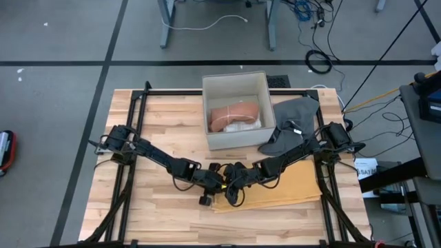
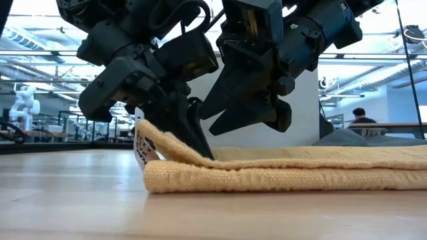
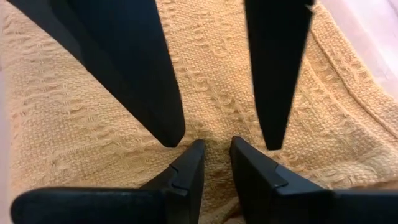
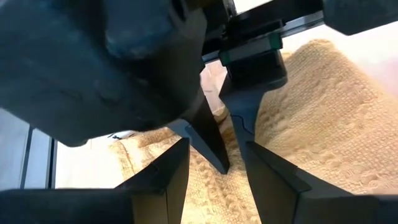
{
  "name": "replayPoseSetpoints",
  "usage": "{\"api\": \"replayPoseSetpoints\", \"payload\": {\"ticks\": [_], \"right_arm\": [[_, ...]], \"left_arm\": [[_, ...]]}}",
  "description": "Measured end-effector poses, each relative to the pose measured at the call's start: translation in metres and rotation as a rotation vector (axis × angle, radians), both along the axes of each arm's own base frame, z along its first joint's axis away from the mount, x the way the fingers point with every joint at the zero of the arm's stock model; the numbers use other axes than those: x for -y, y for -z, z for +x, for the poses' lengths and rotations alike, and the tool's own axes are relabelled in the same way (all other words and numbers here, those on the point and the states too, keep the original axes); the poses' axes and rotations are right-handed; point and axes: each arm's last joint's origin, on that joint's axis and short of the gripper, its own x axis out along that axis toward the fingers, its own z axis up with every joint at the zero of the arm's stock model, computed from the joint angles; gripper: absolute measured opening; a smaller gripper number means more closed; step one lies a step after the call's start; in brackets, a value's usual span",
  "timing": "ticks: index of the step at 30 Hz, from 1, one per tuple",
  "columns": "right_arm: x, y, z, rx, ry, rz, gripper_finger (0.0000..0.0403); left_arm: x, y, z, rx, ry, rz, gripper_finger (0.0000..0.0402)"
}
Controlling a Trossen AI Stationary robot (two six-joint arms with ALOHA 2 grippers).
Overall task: Fold towel
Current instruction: Fold the orange towel
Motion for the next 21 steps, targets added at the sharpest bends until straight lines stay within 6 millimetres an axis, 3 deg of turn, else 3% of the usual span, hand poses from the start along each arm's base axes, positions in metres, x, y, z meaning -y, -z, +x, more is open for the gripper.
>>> {"api": "replayPoseSetpoints", "payload": {"ticks": [21], "right_arm": [[0.000, 0.000, 0.000, 0.001, 0.003, -0.007, 0.0144]], "left_arm": [[-0.013, -0.001, 0.004, 0.004, -0.040, 0.007, 0.0087]]}}
